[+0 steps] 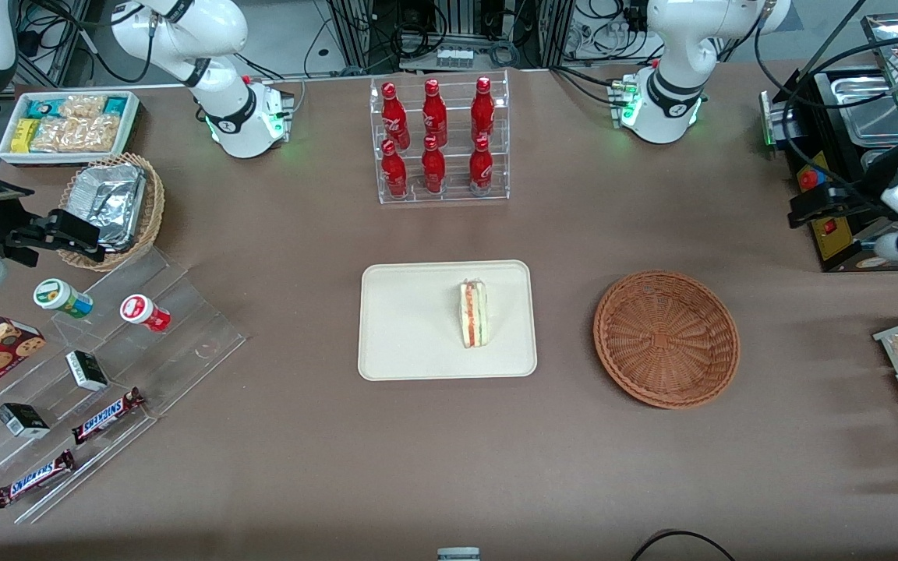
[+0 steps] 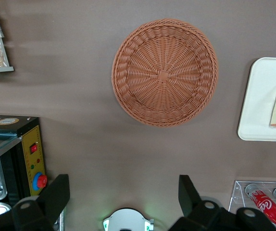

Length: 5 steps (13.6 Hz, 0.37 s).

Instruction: Place sandwich from basket to tray

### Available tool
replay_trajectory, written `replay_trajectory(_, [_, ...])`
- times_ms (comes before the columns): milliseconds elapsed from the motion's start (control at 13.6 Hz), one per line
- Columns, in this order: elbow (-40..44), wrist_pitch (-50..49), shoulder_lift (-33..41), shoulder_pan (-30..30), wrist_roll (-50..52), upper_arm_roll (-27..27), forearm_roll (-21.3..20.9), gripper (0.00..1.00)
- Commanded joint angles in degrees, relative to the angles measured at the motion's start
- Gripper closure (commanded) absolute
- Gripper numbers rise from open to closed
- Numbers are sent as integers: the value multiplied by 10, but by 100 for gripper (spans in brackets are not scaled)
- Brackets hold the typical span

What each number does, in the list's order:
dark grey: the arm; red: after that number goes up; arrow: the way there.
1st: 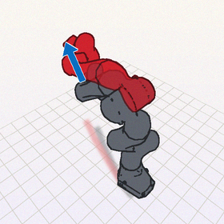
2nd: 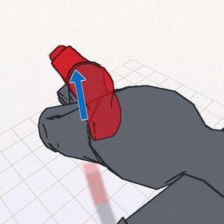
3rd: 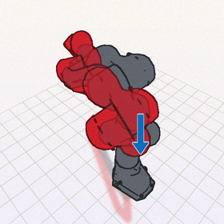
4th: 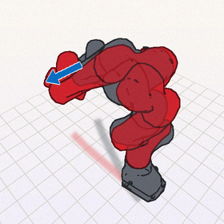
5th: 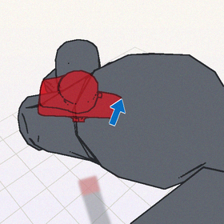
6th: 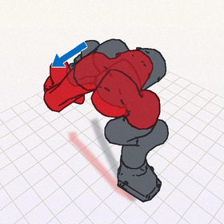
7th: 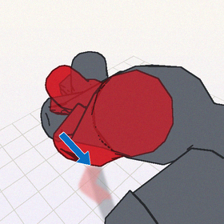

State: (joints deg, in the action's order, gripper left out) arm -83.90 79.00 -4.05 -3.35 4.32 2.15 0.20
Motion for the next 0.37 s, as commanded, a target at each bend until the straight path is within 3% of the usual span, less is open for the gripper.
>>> replay_trajectory(0, [-14,3,8,4,-8,-10,7,0])
replay_trajectory(294, [22,6,-15,-5,7,-18,-6,0])
